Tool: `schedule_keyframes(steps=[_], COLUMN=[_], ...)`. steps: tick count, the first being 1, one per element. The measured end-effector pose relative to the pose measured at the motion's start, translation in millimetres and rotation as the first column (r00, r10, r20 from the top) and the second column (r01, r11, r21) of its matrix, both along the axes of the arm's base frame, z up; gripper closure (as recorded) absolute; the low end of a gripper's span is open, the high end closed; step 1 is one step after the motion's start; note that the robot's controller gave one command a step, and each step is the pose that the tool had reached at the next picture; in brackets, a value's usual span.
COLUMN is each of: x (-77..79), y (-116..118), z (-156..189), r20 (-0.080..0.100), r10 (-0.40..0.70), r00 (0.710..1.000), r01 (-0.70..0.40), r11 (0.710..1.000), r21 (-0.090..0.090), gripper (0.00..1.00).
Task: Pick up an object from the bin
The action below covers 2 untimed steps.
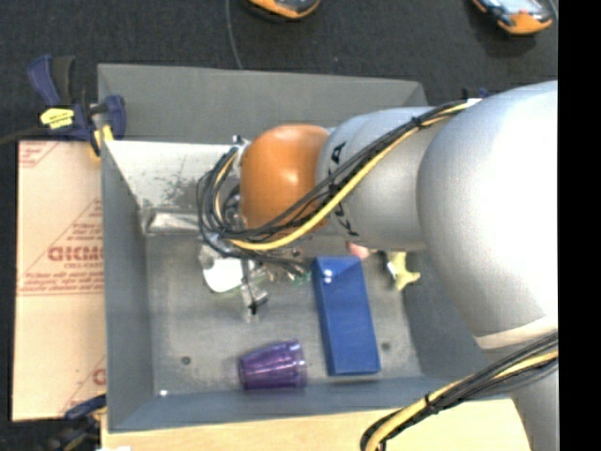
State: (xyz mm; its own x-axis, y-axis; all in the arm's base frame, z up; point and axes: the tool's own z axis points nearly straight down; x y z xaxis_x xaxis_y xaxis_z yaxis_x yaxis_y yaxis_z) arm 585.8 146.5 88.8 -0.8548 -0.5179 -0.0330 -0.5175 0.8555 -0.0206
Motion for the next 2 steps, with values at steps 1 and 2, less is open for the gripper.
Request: schedule_keyframes(steps=[1, 2], x=[0.0, 15.5], y=[0.0, -10.7], z=[0.0, -12.0], r20=[0.0, 0.005], r10=[0.0, -0.194], r00=[1.0, 0.981], r01=[0.0, 0.194], r11=[1.0, 0.981], r21=[0.0, 0.013], gripper=[0.0, 0.0])
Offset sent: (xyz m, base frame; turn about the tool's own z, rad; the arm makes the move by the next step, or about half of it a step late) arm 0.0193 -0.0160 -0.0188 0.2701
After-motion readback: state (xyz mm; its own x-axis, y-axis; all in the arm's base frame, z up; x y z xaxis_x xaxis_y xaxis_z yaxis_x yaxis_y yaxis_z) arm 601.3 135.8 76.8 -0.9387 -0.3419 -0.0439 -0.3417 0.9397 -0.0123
